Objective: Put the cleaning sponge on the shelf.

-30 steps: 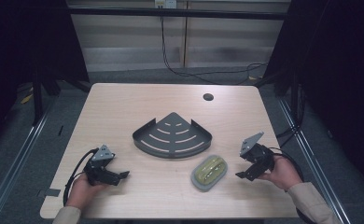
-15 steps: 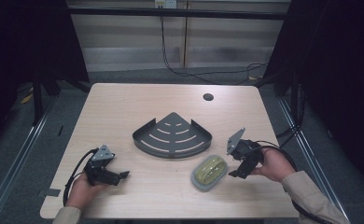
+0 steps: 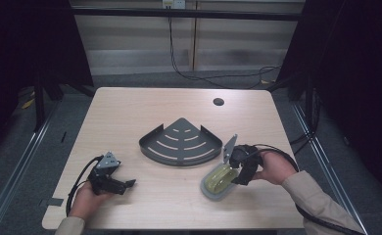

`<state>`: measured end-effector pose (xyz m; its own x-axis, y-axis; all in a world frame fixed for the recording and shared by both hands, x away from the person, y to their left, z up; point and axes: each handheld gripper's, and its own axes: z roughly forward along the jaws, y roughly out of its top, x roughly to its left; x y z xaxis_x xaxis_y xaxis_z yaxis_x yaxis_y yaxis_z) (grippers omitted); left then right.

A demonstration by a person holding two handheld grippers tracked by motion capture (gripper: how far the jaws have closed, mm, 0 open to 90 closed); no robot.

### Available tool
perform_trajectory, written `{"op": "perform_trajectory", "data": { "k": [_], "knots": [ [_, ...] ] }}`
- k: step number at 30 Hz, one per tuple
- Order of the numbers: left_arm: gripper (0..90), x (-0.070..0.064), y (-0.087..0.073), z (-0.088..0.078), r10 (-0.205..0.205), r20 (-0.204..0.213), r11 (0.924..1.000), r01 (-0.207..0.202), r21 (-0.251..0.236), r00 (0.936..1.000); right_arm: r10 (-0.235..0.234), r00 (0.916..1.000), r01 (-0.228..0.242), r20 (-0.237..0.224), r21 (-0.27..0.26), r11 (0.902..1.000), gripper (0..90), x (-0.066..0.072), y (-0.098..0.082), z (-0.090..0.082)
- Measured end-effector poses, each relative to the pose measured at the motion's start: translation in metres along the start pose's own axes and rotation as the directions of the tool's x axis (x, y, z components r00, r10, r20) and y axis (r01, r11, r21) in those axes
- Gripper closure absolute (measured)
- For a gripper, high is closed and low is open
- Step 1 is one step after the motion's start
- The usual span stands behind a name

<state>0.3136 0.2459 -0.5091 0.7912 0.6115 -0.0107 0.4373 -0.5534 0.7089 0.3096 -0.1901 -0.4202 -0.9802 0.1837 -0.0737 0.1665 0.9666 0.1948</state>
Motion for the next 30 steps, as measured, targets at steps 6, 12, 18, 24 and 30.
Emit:
{"op": "perform_trajectory", "data": {
  "k": [6,12,18,24,30],
  "knots": [
    [5.4,0.0,0.0,0.0,-0.001,0.0,1.0,0.001,-0.001,1.0,-0.029,0.9996,0.029,-0.005,0.007,0.9996,26.8,-0.001,0.013,0.006],
    [5.4,0.0,0.0,0.0,-0.001,0.0,1.0,0.001,0.0,1.0,-0.068,0.9976,0.068,-0.01,0.039,0.9969,25.9,-0.001,0.025,0.015],
    [5.4,0.0,0.0,0.0,0.0,0.0,1.0,0.0,0.0,1.0,-0.1,0.9948,0.101,-0.02,0.058,0.9933,29.2,0.002,0.034,0.021],
    [5.4,0.0,0.0,0.0,0.0,0.0,1.0,0.0,0.0,1.0,-0.132,0.9895,0.137,-0.059,0.089,0.9866,50.8,0.002,0.038,0.025],
    [5.4,0.0,0.0,0.0,-0.001,0.001,1.0,0.001,0.0,1.0,-0.099,0.9902,0.111,-0.099,0.13,0.9852,71.4,0.002,0.032,0.017]
  ]
}}
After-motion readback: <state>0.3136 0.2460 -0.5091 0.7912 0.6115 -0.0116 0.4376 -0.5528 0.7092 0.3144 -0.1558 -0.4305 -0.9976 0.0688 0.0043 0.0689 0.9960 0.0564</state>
